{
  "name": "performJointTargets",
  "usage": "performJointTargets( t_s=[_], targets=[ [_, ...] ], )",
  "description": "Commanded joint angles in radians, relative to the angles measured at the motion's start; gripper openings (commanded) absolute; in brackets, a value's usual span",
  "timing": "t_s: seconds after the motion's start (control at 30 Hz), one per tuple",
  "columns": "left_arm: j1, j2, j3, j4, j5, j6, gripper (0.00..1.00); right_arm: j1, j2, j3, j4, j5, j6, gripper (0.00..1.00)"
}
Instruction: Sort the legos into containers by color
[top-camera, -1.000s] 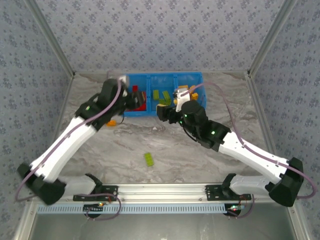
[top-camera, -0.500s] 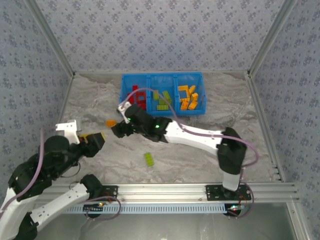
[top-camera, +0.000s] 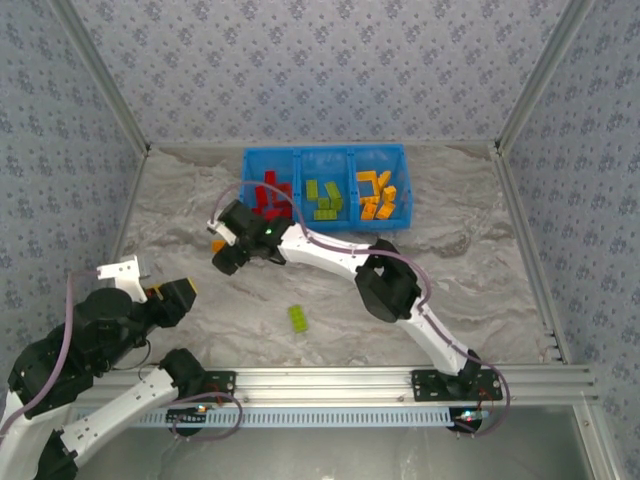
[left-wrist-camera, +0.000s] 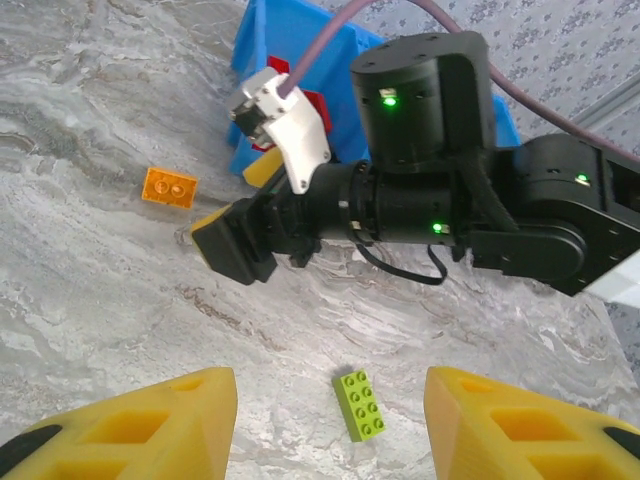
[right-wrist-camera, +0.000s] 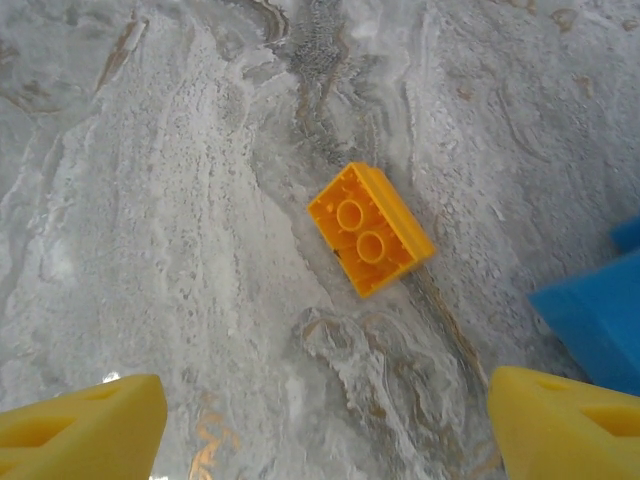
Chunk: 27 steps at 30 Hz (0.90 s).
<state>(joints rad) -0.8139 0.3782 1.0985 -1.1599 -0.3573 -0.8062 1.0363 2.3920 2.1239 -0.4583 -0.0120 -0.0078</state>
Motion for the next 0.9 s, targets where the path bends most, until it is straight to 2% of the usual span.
performJointTargets(
  t_s=[0.0,0.1,0.23,0.47,0.87],
  targets=[
    [-0.003,-0.014,-0.013,-0.023,-0.019,-0.013,0.52,0.016,0.103,0.159,-0.094,0.033,-0.068,0.86],
    [-0.003,-0.031,-0.024,-0.02,-0.021,-0.014,0.52,0.012,0.193,0.274,-0.131,0.085,-0.071,0.87],
    [-0.003,-0.037,-0.028,-0.018,-0.022,-0.015,0.52,-0.002,0.256,0.33,-0.122,0.131,-0.068,0.88],
    [-0.004,-0.007,-0.032,-0.007,-0.016,-0.011,0.52,-0.017,0.328,0.409,-0.117,0.077,-0.1,0.9],
    [-0.003,0.005,-0.026,0.006,-0.013,-0.021,0.52,-0.042,0.405,0.478,-0.126,-0.007,-0.045,0.81]
  ],
)
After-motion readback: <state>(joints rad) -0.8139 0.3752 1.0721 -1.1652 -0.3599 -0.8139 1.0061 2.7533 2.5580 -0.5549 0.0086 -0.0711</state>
